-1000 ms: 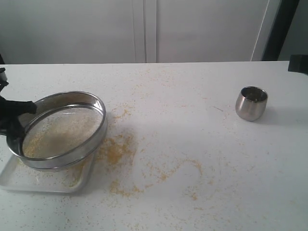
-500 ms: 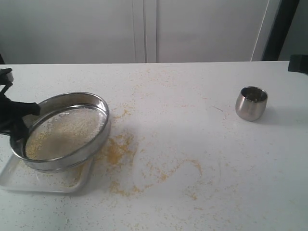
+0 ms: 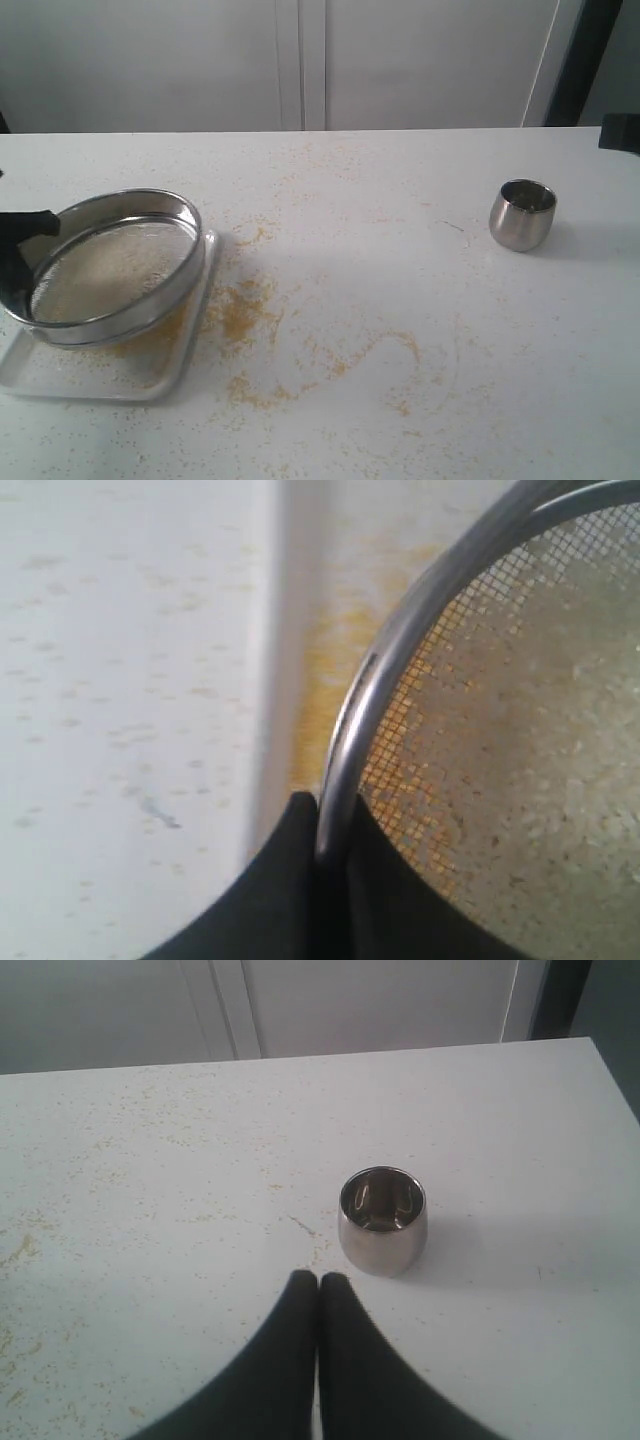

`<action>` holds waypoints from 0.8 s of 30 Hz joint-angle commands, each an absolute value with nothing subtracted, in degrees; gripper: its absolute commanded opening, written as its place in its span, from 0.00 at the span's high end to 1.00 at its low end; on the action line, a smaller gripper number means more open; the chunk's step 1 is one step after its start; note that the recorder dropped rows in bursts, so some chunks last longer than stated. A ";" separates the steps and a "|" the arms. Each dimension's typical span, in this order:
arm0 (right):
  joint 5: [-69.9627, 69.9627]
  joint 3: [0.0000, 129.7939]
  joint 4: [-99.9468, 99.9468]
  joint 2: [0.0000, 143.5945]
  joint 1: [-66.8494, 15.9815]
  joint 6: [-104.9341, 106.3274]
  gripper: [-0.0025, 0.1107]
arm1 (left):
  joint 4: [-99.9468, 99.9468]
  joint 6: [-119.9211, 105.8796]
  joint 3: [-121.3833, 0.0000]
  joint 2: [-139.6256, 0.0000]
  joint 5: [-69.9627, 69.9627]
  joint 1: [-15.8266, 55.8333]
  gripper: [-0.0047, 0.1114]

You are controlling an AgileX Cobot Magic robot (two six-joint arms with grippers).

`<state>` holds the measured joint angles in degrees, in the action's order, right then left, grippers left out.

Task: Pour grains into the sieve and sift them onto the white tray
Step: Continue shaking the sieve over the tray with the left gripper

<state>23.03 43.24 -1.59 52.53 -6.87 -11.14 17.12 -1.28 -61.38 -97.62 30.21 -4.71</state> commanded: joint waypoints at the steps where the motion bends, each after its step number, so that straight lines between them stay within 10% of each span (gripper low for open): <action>1: 22.57 42.82 -1.76 52.11 -6.94 -11.32 0.98 | 22.42 -2.60 -61.39 -96.49 32.34 -3.39 0.96; 24: 22.71 42.82 -1.76 52.11 -6.94 -11.32 0.98 | 6.58 14.99 -62.61 -95.99 32.50 -0.22 0.96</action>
<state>23.03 43.24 -1.59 52.53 -6.87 -11.26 1.34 15.75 -62.24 -96.91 31.13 -1.12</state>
